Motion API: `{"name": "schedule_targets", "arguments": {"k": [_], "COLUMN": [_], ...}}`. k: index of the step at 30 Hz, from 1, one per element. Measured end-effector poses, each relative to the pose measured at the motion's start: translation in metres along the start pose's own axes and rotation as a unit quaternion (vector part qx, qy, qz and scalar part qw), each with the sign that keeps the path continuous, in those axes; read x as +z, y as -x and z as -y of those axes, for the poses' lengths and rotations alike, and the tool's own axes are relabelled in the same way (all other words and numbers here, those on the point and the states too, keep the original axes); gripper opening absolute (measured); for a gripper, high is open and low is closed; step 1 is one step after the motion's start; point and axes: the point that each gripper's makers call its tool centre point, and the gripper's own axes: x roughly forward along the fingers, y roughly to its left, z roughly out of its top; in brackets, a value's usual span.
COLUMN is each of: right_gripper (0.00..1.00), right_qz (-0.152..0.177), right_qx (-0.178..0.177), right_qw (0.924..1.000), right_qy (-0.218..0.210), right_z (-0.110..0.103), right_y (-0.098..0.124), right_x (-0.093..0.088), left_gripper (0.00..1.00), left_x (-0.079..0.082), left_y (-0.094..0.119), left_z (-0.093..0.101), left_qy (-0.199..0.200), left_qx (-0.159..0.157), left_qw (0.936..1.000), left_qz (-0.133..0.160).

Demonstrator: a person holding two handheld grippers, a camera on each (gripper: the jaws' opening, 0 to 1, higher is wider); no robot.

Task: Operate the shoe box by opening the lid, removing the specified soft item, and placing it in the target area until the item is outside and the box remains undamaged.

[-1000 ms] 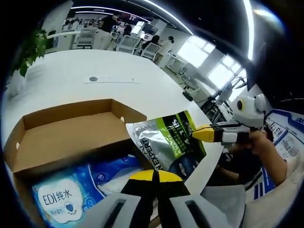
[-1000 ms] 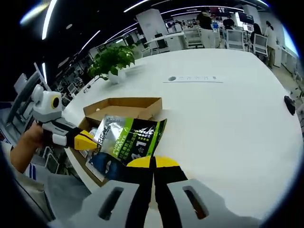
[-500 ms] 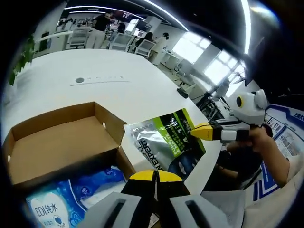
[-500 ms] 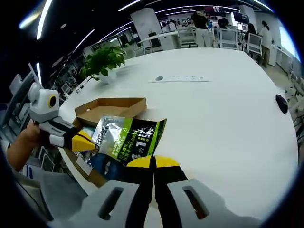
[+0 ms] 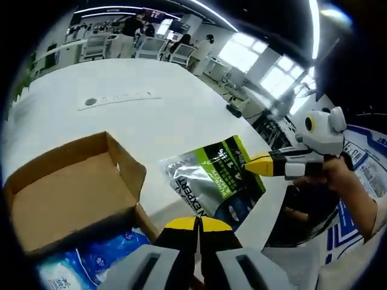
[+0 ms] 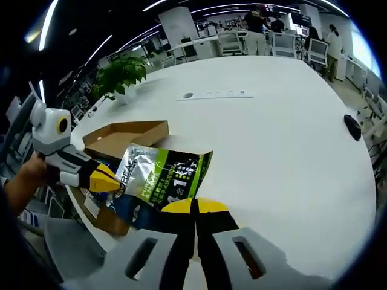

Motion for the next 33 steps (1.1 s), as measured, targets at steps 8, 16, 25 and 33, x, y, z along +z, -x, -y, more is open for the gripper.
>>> {"name": "schedule_targets", "arguments": {"k": [8,16,25,33], "right_gripper": [0.0,0.0,0.0,0.0], "right_qz": [-0.004,-0.001,-0.002,-0.014], "right_qx": [-0.009,-0.012,-0.023,-0.023], "right_qw": [0.9999,0.9999,0.9996,0.9994], "right_qy": [0.005,0.01,0.015,0.02], "right_z": [0.013,0.02,0.03,0.034], "right_y": [-0.012,-0.025,-0.044,-0.057], "right_x": [0.0,0.003,-0.006,-0.016], "left_gripper": [0.0,0.0,0.0,0.0], "left_x": [0.005,0.005,0.001,-0.01], "left_y": [-0.017,-0.032,-0.049,-0.062], "left_z": [-0.007,-0.017,-0.024,-0.032], "left_qy": [-0.056,-0.104,-0.178,-0.273], "left_qx": [0.026,0.05,0.082,0.11], "left_qw": [0.9973,0.9899,0.9727,0.9391], "left_qz": [-0.041,-0.082,-0.125,-0.177]}}
